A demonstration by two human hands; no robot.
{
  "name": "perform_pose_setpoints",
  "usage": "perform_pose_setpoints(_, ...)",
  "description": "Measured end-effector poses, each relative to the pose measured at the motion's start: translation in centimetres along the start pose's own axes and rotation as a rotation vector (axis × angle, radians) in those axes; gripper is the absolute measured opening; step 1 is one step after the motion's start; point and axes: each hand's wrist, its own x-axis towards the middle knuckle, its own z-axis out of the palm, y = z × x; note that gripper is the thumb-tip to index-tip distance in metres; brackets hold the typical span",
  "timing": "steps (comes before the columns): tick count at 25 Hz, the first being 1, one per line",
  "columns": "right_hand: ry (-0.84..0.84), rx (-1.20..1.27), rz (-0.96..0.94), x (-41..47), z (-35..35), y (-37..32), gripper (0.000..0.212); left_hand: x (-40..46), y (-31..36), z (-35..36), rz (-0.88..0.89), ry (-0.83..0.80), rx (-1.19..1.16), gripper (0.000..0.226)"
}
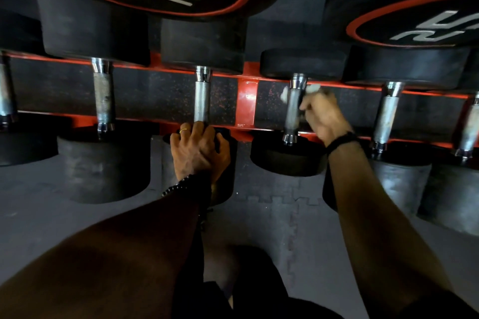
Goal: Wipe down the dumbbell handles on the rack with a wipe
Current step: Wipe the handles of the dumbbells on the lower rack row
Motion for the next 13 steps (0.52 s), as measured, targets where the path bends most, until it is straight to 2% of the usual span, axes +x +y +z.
perform_pose_setpoints(1, -0.036, 0.12, -0.018, 0.4, 0.4, -0.6, 0.026, 0.0, 0.1, 0.0, 0.001, 0.003, 0.005, 0.025)
perform_pose_setpoints(2, -0.06, 0.138, -0.018, -0.1, 0.8, -0.8, 0.033, 0.0, 0.0, 0.0, 0.005, 0.004, 0.007, 0.024)
perform_pose_setpoints(6, -0.176, -0.102, 0.052, -4.3, -0.1, 1.8, 0.033, -0.1, -0.1, 0.0, 0.006, -0.004, 0.018, 0.024)
perform_pose_setpoints(10, 0.108, 0.099, -0.003, -2.2, 2.0, -1.9, 0.021, 0.0, -0.1, 0.2, 0.002, -0.015, 0.022, 0.025)
perform_pose_setpoints(13, 0.103, 0.184, 0.019, -1.2, 2.3, -2.6, 0.042, -0.2, -0.1, 0.1, 0.01, -0.018, 0.012, 0.025)
